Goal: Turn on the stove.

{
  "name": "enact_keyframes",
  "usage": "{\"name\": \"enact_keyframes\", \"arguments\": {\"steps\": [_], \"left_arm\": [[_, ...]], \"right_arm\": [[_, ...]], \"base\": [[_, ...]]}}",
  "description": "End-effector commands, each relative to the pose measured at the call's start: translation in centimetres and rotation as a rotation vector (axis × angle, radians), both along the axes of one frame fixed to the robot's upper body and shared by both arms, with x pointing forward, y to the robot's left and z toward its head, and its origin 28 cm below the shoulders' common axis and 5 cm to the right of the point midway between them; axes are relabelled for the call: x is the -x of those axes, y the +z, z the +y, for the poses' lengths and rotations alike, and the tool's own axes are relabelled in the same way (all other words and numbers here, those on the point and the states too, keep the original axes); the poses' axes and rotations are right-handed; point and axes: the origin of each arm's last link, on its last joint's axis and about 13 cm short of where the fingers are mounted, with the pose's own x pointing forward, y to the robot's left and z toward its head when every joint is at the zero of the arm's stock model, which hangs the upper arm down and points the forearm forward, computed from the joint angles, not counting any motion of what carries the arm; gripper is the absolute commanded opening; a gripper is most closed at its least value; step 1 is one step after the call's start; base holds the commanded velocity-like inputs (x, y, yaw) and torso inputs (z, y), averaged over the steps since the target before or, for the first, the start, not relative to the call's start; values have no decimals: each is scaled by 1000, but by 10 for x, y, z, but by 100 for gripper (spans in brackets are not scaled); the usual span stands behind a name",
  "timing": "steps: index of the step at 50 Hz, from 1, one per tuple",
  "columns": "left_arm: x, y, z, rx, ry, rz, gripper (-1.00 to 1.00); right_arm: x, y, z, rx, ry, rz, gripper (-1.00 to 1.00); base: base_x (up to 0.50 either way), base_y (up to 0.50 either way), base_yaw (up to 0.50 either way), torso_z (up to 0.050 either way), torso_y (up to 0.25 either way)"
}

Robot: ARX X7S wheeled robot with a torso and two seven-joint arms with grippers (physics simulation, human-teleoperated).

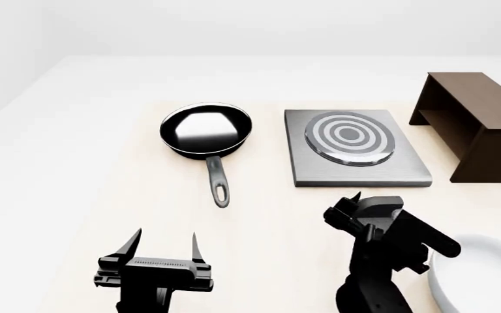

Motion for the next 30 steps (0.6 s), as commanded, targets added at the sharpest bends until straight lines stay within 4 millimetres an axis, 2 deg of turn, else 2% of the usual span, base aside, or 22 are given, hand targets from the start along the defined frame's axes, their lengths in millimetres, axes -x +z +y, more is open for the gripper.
{"name": "enact_keyframes", "arguments": {"steps": [1, 3, 4, 5, 7, 9, 11, 12, 15, 17, 18, 20, 21, 22, 24, 26, 27, 28, 30], "left_arm": [[0, 2, -1, 21, -14, -17, 100], [0, 2, -1, 20, -14, -17, 100], [0, 2, -1, 21, -15, -18, 100], [0, 2, -1, 21, -15, -18, 100], [0, 2, -1, 20, -15, -18, 100], [0, 2, -1, 22, -15, -18, 100], [0, 2, -1, 21, -14, -17, 100], [0, 2, -1, 21, -15, -17, 100], [-1, 1, -1, 20, -15, -16, 100], [-2, 1, -1, 18, -17, -16, 100], [-2, 1, -1, 17, -17, -14, 100], [-2, 1, -1, 14, -19, -14, 100], [-2, 1, -1, 14, -21, -14, 100], [-3, 1, -1, 13, -24, -13, 100], [-4, 0, -1, 11, -26, -13, 100], [-4, 0, -1, 10, -29, -12, 100], [-4, 0, -1, 8, -29, -11, 100], [-5, -1, -1, 7, -29, -10, 100], [-5, -1, -1, 6, -29, -9, 100]], "right_arm": [[62, 42, 17, 75, 150, -196, 100], [75, 48, 17, 80, 167, -226, 100], [88, 52, 15, 77, 177, -262, 100], [88, 52, 15, 77, 177, -262, 100], [109, 55, 12, 78, 208, -306, 100], [123, 54, 11, 87, 230, -325, 100], [126, 54, 9, 83, 227, -323, 100], [139, 50, 4, 91, 216, -359, 100], [151, 46, 0, 118, 211, -372, 100], [159, 51, 1, 185, 241, -394, 100], [161, 53, -1, 154, 194, -422, 100], [168, 55, -1, 172, 250, -418, 100], [172, 56, -2, 246, 178, -468, 100], [184, 60, -2, 205, 226, -498, 100], [196, 68, -6, 291, 102, -578, 100], [210, 78, -8, 239, 156, -622, 100], [221, 85, -11, 286, 98, -689, 100], [228, 88, -12, 250, 123, -707, 100], [236, 89, -10, 297, 96, -766, 100]], "base": [[0, 0, 0, 0, 0], [0, 0, 0, 0, 0], [0, 0, 0, 0, 0], [0, 0, 0, 0, 0], [0, 0, 0, 0, 0], [0, 0, 0, 0, 0], [0, 0, 0, 0, 0], [0, 0, 0, 0, 0], [0, 0, 0, 0, 0], [0, 0, 0, 0, 0], [0, 0, 0, 0, 0], [0, 0, 0, 0, 0], [0, 0, 0, 0, 0], [0, 0, 0, 0, 0], [0, 0, 0, 0, 0], [0, 0, 0, 0, 0], [0, 0, 0, 0, 0], [0, 0, 0, 0, 0], [0, 0, 0, 0, 0]]}}
